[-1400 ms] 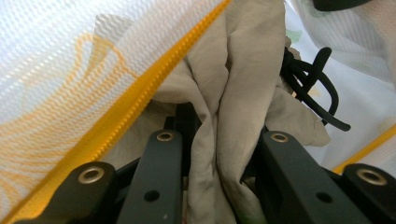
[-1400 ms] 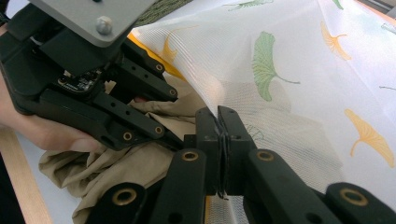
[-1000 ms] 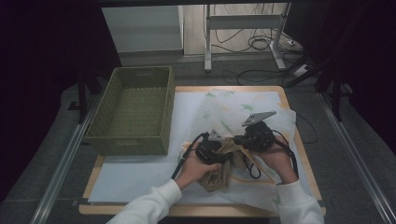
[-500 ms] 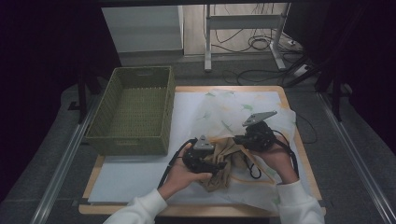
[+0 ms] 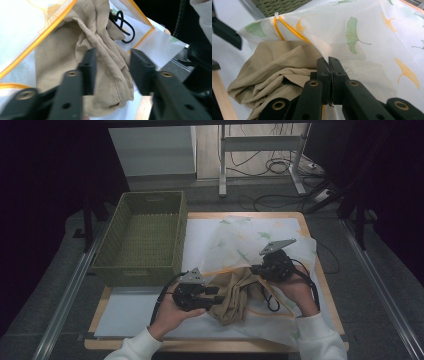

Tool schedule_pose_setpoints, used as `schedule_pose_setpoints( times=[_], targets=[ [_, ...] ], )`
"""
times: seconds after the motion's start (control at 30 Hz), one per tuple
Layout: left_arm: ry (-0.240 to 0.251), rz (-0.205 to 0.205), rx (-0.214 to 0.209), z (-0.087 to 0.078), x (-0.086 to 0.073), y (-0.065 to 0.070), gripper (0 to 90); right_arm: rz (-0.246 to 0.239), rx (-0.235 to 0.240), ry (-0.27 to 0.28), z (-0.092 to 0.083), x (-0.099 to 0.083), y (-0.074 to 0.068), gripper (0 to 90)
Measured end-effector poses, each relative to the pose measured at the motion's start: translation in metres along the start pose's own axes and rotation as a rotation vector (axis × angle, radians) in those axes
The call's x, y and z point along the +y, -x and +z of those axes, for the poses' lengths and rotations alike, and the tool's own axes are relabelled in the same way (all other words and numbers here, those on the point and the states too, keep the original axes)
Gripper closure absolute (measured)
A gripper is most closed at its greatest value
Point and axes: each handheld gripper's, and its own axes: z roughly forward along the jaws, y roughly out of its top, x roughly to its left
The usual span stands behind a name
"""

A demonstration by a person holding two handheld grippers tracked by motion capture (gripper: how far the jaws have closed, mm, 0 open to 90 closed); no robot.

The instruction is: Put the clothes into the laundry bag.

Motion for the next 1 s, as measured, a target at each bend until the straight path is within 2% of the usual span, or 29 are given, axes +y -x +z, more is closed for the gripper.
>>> schedule_pose_setpoints(
  times=[0.17,0.23,0.4,0.57,0.83,1.0],
  targets=[
    [-0.002,0.000,0.033,-0.003,-0.005,-0.005,84.7,0.002,-0.002,-0.007,0.002,0.000,0.000,86.9],
    [-0.022,-0.004,0.043,-0.002,-0.008,-0.007,89.7,0.002,-0.002,-0.006,0.001,0.001,0.000,86.9],
    [-0.048,-0.005,0.056,0.001,-0.013,-0.008,90.0,0.002,-0.004,-0.006,0.000,0.000,0.000,86.9],
    [-0.080,0.020,0.063,0.001,-0.020,-0.004,90.0,-0.001,-0.003,-0.002,0.000,0.000,0.000,86.9],
    [-0.118,0.008,0.046,0.004,-0.037,0.003,90.0,-0.001,0.001,-0.002,0.000,0.000,0.000,86.9],
    [-0.138,0.007,0.032,0.011,-0.042,0.005,90.0,0.002,0.003,-0.003,0.001,-0.001,0.001,86.9]
  ],
)
